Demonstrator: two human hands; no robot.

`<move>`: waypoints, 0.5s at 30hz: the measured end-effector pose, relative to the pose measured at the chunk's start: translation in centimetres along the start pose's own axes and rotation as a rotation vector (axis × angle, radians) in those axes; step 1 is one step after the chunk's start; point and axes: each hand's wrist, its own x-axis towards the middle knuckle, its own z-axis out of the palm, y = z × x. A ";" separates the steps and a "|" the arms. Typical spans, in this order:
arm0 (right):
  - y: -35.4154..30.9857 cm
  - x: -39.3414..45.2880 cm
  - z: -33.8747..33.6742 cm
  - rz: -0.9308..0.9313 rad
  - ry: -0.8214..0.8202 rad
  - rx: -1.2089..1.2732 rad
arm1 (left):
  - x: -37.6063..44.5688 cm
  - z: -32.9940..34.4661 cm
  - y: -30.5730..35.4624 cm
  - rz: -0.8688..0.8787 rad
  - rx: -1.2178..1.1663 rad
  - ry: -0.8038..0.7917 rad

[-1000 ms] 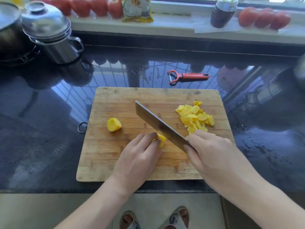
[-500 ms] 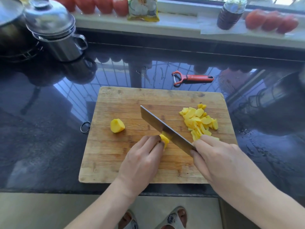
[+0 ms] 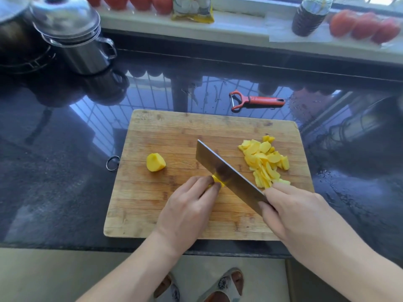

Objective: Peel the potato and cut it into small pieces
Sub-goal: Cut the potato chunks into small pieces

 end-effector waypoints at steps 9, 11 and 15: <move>-1.3 3.6 2.4 -0.010 0.058 0.102 | 0.1 0.1 0.0 -0.020 -0.026 0.014; -1.1 2.4 1.9 -0.003 0.122 0.125 | -0.1 0.1 0.0 -0.015 -0.024 0.011; -0.9 0.2 1.3 -0.009 0.144 0.100 | -0.1 0.2 -0.1 0.000 -0.013 0.012</move>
